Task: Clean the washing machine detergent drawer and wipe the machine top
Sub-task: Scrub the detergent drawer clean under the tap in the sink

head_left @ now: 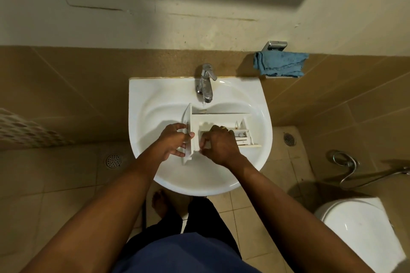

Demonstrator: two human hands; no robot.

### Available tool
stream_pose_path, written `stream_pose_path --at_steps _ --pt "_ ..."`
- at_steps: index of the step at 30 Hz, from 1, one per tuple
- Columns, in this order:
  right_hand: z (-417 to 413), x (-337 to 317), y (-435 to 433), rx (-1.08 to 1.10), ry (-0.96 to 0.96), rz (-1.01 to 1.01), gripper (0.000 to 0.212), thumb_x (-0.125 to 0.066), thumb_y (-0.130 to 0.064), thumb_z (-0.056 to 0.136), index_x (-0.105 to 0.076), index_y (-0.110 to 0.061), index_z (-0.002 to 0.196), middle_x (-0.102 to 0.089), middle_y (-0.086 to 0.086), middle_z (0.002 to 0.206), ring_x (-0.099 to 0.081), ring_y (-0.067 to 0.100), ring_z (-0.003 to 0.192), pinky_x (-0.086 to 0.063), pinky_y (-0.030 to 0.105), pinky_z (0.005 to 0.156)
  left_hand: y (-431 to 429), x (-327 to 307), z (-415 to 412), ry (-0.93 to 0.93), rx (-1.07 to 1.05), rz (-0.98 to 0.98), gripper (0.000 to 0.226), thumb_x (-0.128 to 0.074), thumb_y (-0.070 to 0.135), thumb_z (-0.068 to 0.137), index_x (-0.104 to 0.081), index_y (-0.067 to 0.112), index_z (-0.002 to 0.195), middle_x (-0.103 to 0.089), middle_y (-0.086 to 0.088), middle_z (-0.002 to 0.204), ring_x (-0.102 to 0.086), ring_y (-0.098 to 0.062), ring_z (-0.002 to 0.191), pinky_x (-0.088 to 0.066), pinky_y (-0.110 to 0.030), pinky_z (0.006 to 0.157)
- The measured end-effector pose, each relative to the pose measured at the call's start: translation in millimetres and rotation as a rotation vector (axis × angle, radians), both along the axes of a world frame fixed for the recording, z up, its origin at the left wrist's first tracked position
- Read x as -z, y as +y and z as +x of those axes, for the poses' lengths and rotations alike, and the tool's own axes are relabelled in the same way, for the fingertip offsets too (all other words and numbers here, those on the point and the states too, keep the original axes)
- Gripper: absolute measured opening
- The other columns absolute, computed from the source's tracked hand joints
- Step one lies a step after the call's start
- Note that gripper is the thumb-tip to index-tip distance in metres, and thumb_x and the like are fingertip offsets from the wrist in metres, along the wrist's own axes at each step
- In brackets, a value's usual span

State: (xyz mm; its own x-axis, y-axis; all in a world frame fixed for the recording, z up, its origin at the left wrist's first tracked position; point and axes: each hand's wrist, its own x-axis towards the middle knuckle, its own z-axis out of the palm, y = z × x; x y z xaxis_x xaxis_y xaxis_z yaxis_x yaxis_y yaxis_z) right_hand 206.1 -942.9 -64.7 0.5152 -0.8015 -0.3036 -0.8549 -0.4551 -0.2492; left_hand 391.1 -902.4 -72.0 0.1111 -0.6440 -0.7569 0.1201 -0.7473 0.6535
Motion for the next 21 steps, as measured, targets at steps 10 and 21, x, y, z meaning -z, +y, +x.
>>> stream_pose_path --at_steps 10,21 --pt "43.7 1.9 -104.3 1.205 -1.348 0.934 0.022 -0.055 -0.012 0.103 -0.062 0.009 0.102 -0.067 0.022 0.093 -0.066 0.037 0.094 -0.061 0.052 0.087 -1.4 3.6 1.3 -0.011 0.011 0.016 0.059 -0.080 0.020 0.090 -0.054 0.021 0.144 -0.071 -0.016 0.117 -0.072 -0.034 0.100 -0.065 -0.050 0.077" --pt "44.6 2.6 -119.1 1.145 -1.452 1.382 0.038 -0.031 -0.005 0.097 -0.053 0.016 0.119 -0.070 0.035 0.101 -0.075 0.048 0.087 -0.065 0.049 0.069 -4.4 4.8 0.4 -0.051 0.039 0.013 0.058 -0.077 0.021 0.092 -0.054 0.023 0.145 -0.071 -0.013 0.116 -0.074 -0.032 0.098 -0.065 -0.047 0.073"
